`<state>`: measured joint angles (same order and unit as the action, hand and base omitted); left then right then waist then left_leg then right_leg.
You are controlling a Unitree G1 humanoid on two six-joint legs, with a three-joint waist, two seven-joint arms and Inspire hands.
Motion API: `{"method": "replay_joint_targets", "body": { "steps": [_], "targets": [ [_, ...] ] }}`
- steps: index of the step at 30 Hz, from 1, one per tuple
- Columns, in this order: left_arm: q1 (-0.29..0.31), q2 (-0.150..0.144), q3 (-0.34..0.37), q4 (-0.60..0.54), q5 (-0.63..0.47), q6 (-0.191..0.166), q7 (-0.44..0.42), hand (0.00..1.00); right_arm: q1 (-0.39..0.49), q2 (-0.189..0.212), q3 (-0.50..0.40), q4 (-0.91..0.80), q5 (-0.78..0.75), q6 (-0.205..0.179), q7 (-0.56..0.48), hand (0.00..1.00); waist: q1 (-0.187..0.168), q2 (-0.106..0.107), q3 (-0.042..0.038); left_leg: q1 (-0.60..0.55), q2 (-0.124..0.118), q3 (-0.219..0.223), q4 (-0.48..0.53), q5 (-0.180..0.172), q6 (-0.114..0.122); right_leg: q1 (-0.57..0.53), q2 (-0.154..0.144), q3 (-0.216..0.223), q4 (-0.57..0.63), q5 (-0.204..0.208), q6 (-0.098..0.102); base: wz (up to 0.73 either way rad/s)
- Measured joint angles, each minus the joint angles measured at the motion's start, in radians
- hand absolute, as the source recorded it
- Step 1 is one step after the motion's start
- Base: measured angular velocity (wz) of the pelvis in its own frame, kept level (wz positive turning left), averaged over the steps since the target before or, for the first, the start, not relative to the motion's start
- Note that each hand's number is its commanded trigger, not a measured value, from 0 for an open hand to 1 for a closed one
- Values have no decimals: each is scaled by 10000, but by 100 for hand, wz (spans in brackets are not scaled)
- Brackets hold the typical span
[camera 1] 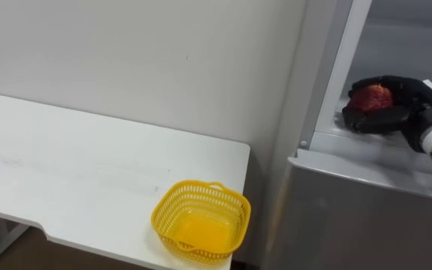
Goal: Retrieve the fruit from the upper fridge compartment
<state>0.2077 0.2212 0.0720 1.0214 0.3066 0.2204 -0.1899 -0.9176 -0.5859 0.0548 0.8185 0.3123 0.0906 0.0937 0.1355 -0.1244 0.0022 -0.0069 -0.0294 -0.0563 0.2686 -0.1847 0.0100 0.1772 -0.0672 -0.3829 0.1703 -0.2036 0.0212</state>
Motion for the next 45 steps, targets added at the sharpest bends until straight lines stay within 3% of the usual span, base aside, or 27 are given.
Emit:
{"method": "replay_joint_targets", "body": {
  "steps": [9,13,17,23,25,28,34,38,39,43,45],
  "targets": [
    [-207,27,-181,219,-209,-27,270,0,6,37,29,-243,171,-3,-381,100,7,35,26,11,6,25,-12,0,0,0,9,78,-3,0,0,0],
    [-192,47,-174,201,-222,-35,428,0,210,293,35,-1072,64,240,-988,100,-35,65,43,-16,15,88,-24,0,0,-61,8,127,-8,0,0,-6],
    [-147,51,-191,198,-342,-85,573,0,1017,427,-12,-3196,-106,422,-1800,100,-129,109,12,-151,19,187,19,0,3,-236,-6,236,-3,1,-1,-5],
    [-104,-84,-190,304,-415,-477,863,0,2594,919,-135,-6218,-907,411,-2946,100,-314,431,-116,-22,18,315,-3,-1,6,-187,-33,390,-8,0,0,-5],
    [-25,-133,-194,311,-425,-605,1022,0,3097,947,-137,-7219,-929,361,-3127,100,-332,536,-116,43,31,399,-32,0,6,-152,-30,575,-14,-1,1,-10],
    [71,-126,-313,510,-601,-784,1297,0,3658,1205,-137,-8487,-1131,288,-3554,100,-522,657,-39,199,73,515,-148,1,7,-90,-7,746,-9,-3,5,-12],
    [174,-326,-446,811,-612,-818,1387,0,4201,1229,-435,-9751,-1509,-96,-4457,100,-775,700,3,117,151,678,-188,-18,16,-234,23,838,54,-2,3,-9],
    [207,-351,-683,820,-628,-835,1385,0,4654,1600,-641,-10693,-3026,-505,-5024,100,-893,712,-6,123,190,771,-148,-18,13,-264,41,867,83,1,-1,-2],
    [165,-350,-811,836,-628,-906,1396,0,4827,1735,-629,-10880,-3317,-733,-5065,100,-913,720,-5,140,195,797,-148,-18,13,-279,36,880,137,1,-1,-5],
    [-94,-348,-877,1155,-794,-1251,1385,0,5373,2083,-562,-11621,-4662,-893,-5219,100,-878,700,-20,148,184,836,-177,-16,18,-346,21,903,169,6,-9,-7],
    [-217,-348,-886,1316,-790,-1460,1358,0,5662,2135,-556,-12082,-5472,-1272,-5322,100,-851,690,-23,186,178,864,-177,-15,21,-335,11,898,169,7,-9,-2]
  ]
}}
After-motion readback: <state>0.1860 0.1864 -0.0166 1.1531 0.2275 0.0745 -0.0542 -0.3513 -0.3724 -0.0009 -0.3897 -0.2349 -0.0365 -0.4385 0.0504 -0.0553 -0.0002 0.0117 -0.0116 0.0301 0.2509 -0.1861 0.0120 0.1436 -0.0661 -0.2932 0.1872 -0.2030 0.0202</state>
